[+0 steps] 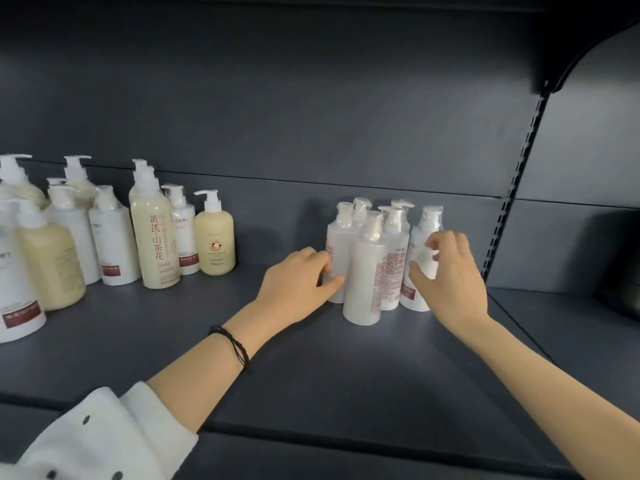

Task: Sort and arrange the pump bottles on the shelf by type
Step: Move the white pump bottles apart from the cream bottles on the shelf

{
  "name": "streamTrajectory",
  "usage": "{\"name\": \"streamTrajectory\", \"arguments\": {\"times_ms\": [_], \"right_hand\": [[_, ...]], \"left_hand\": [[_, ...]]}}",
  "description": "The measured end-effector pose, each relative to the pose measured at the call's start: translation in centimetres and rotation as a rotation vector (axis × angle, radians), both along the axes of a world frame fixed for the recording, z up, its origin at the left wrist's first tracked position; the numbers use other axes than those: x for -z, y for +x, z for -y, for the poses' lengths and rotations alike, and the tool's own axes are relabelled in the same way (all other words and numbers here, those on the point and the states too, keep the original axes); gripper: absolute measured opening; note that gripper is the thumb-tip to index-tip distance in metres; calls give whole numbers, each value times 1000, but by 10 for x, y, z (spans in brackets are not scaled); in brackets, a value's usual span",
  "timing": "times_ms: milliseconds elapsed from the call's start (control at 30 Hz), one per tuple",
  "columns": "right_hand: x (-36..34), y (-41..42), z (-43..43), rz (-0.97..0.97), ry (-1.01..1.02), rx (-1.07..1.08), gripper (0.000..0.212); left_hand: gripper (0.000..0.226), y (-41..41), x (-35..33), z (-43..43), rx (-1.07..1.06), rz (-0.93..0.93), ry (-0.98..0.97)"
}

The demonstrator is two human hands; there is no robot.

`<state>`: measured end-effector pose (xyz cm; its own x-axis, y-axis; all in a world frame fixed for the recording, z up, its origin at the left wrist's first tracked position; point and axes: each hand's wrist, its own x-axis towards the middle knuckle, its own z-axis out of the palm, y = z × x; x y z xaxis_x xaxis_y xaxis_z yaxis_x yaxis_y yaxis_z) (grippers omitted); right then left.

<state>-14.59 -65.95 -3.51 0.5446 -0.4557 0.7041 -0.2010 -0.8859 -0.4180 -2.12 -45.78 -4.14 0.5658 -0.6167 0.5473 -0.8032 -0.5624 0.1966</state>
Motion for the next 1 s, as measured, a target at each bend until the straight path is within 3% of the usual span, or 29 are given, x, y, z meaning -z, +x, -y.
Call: {"name": "streamTrajectory", "arguments": {"times_ms": [133, 233, 333, 500, 800, 1000], "right_hand": [[-3, 2, -34, -229, -237, -106, 22], [-1, 10, -59, -261, -377, -76, 24], [-8, 19, -90, -273, -434, -93, 28], [-15, 41, -168, -403, -512, -268, 50], [-10, 84, -311, -447, -516, -399, 57], [0, 111, -384, -444, -294, -482, 54]], "left_hand": [[45, 11, 1, -27, -100, 245, 230], [49, 15, 0, -54, -152, 346, 311], [50, 16, -1, -92, -187, 382, 363], [55, 26, 1, -178, -212, 352, 422], [63, 36, 4, -332, -304, 339, 402], [44, 58, 6, -417, -425, 273, 153]]}}
